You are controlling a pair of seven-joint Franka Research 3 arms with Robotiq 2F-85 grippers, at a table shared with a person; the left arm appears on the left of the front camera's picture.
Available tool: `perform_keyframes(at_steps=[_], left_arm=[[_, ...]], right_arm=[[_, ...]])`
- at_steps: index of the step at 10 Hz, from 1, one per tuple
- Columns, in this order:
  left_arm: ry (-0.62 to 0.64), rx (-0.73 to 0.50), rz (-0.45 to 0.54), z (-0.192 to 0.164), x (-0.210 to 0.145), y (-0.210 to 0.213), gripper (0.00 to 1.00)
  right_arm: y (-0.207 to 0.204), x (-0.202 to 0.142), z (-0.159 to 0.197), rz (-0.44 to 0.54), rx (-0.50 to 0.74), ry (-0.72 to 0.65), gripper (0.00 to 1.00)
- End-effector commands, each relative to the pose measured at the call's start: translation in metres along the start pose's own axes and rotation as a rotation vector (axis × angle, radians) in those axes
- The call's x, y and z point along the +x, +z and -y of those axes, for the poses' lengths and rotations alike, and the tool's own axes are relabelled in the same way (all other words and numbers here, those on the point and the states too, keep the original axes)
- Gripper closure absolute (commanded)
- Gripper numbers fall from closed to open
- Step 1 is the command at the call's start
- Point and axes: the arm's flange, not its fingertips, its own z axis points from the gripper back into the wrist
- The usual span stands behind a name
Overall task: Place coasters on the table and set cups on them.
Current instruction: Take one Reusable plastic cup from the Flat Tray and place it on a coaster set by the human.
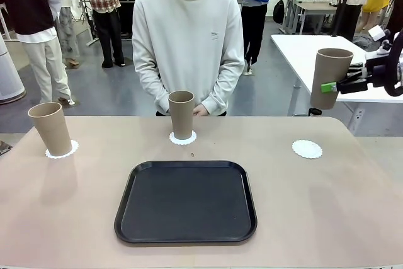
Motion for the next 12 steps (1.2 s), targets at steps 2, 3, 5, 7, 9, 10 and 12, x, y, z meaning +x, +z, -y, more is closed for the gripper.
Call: perform_keyframes(at_steps=[2,3,5,7,9,10,12], left_arm=[[-0.008,-0.004,0.01,0.001,0.0,0.0,0.0],[-0.008,-0.004,0.01,0.001,0.0,0.0,0.0],[-0.008,-0.004,0.01,0.001,0.0,0.0,0.0],[-0.008,-0.004,0.01,0.001,0.0,0.0,0.0],[-0.008,-0.004,0.01,0.001,0.0,0.0,0.0],[-0.008,-0.004,0.01,0.001,0.0,0.0,0.0],[-0.008,-0.004,0.01,0.001,0.0,0.0,0.0]], right_arm=[[-0.008,-0.042,0.014,0.046,0.019,0.001,0.16],[-0.015,-0.054,0.022,0.032,0.0,-0.014,0.16],[-0.029,-0.074,0.032,0.057,0.02,0.0,0.16],[-0.04,-0.087,0.036,0.064,0.045,-0.001,0.16],[-0.045,-0.096,0.033,0.055,0.056,0.014,0.16],[-0.046,-0.101,0.033,0.044,0.06,0.019,0.16],[-0.048,-0.113,0.034,0.027,0.074,0.022,0.16]])
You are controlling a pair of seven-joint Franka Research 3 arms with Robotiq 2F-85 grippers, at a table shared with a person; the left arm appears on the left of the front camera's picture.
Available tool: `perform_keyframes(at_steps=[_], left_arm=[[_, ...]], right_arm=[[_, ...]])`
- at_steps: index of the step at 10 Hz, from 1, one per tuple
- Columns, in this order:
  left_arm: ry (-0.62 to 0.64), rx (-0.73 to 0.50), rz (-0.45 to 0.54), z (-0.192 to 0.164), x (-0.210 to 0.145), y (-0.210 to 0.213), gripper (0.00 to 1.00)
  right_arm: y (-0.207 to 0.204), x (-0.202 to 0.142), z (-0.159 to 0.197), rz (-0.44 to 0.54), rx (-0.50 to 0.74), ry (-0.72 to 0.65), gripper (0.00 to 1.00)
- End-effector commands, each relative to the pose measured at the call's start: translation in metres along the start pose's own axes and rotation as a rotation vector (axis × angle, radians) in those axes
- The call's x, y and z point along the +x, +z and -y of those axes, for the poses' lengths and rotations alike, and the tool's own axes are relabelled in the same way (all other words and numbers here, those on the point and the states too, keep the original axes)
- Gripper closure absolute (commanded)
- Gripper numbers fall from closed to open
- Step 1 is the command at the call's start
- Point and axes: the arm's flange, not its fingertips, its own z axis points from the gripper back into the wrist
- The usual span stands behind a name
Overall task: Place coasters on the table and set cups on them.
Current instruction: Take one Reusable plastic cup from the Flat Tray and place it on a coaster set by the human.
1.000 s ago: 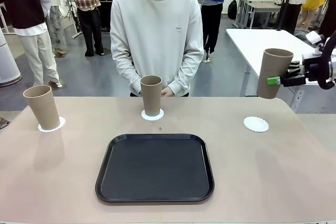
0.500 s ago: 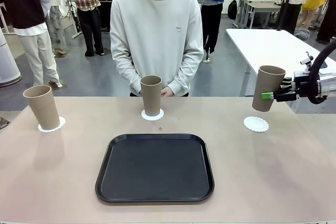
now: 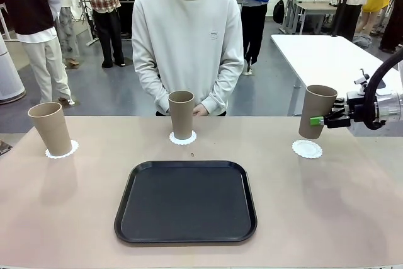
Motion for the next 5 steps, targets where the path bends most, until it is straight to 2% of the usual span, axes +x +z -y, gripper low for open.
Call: perform_keyframes(at_steps=[1,5], left_arm=[[-0.008,-0.004,0.01,0.001,0.0,0.0,0.0],[-0.008,-0.004,0.01,0.001,0.0,0.0,0.0]], right_arm=[[-0.002,-0.012,0.003,-0.011,0.022,0.026,0.16],[-0.007,-0.028,-0.001,-0.032,0.035,0.031,0.16]])
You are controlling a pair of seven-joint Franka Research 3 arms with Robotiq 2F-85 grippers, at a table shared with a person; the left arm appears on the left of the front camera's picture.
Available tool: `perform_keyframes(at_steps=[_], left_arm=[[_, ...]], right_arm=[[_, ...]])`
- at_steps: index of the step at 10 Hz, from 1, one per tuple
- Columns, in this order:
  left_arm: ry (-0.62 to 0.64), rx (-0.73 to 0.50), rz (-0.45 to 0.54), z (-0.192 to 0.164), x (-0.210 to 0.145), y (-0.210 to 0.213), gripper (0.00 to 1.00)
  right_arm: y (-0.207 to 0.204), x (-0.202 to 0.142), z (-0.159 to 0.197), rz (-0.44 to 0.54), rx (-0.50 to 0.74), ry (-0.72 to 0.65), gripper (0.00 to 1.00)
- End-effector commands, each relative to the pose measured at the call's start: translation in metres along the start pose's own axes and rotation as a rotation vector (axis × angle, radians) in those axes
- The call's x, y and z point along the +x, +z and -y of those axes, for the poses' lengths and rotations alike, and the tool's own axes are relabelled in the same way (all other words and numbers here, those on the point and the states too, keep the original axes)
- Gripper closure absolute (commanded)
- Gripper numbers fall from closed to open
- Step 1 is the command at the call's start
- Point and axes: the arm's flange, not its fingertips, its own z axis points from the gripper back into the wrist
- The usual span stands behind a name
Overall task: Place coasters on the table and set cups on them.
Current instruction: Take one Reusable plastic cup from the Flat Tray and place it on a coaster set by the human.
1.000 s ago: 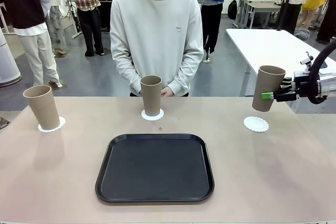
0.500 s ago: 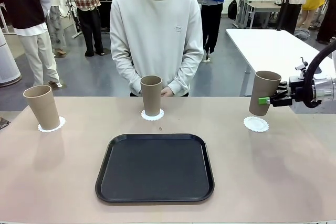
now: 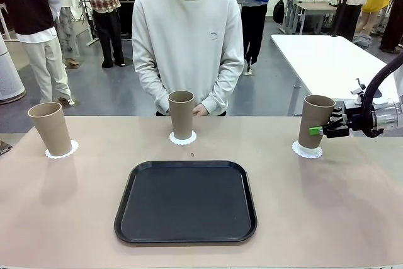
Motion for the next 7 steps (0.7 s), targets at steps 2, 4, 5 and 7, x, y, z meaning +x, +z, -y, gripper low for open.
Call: perform_keyframes(at_steps=[2,4,5,7], left_arm=[[-0.008,-0.004,0.01,0.0005,-0.0003,0.0001,0.0],[-0.008,-0.004,0.01,0.0005,-0.0003,0.0001,0.0],[-0.008,-0.004,0.01,0.0005,-0.0003,0.0001,0.0],[-0.008,-0.004,0.01,0.0005,-0.0003,0.0001,0.0]], right_arm=[[-0.0013,-0.0082,0.0017,-0.005,0.005,0.018,0.16],[-0.0031,-0.0113,0.0001,-0.007,0.015,0.015,0.16],[-0.003,-0.0119,0.0001,-0.008,0.016,0.016,0.16],[-0.0034,-0.0147,0.0008,-0.008,0.024,0.012,0.16]])
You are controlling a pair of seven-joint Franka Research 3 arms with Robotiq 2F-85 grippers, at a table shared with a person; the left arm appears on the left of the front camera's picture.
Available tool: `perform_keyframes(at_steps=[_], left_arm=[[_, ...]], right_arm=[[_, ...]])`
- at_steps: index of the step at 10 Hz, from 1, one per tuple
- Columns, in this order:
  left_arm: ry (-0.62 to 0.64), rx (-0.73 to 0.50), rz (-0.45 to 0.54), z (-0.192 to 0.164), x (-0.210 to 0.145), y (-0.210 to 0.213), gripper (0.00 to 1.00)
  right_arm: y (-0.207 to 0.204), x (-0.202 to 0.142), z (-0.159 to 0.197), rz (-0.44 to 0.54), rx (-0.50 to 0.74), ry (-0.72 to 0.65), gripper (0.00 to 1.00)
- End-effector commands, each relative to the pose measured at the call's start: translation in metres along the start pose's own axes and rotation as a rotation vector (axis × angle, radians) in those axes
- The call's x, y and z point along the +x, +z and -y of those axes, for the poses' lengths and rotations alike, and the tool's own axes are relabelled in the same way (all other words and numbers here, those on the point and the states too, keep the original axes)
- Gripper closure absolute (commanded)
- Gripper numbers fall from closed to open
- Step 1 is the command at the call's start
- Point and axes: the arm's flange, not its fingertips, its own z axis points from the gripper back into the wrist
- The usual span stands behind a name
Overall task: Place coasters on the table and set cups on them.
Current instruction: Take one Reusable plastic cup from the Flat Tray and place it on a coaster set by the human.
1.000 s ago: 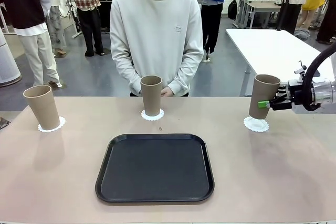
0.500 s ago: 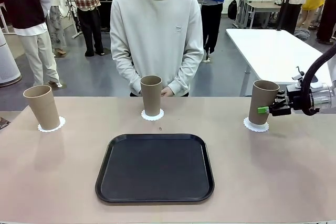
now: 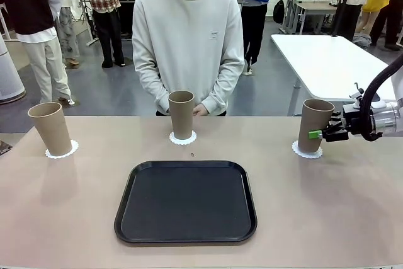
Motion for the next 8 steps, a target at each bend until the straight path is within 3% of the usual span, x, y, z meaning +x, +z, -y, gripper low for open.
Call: perform_keyframes(at_steps=[1,5,6,8], left_arm=[[-0.008,-0.004,0.01,0.0005,-0.0003,0.0001,0.0],[-0.008,-0.004,0.01,0.0005,-0.0003,0.0001,0.0],[-0.008,-0.004,0.01,0.0005,-0.0003,0.0001,0.0],[-0.008,-0.004,0.01,0.0005,-0.0003,0.0001,0.0]], right_arm=[[-0.0004,-0.005,0.0012,-0.006,0.021,0.024,0.16],[-0.0031,-0.0107,0.0018,-0.016,0.032,0.014,0.16],[-0.004,-0.0111,0.0017,-0.021,0.036,0.008,0.05],[-0.0044,-0.0109,0.0012,-0.029,0.04,0.008,0.0]])
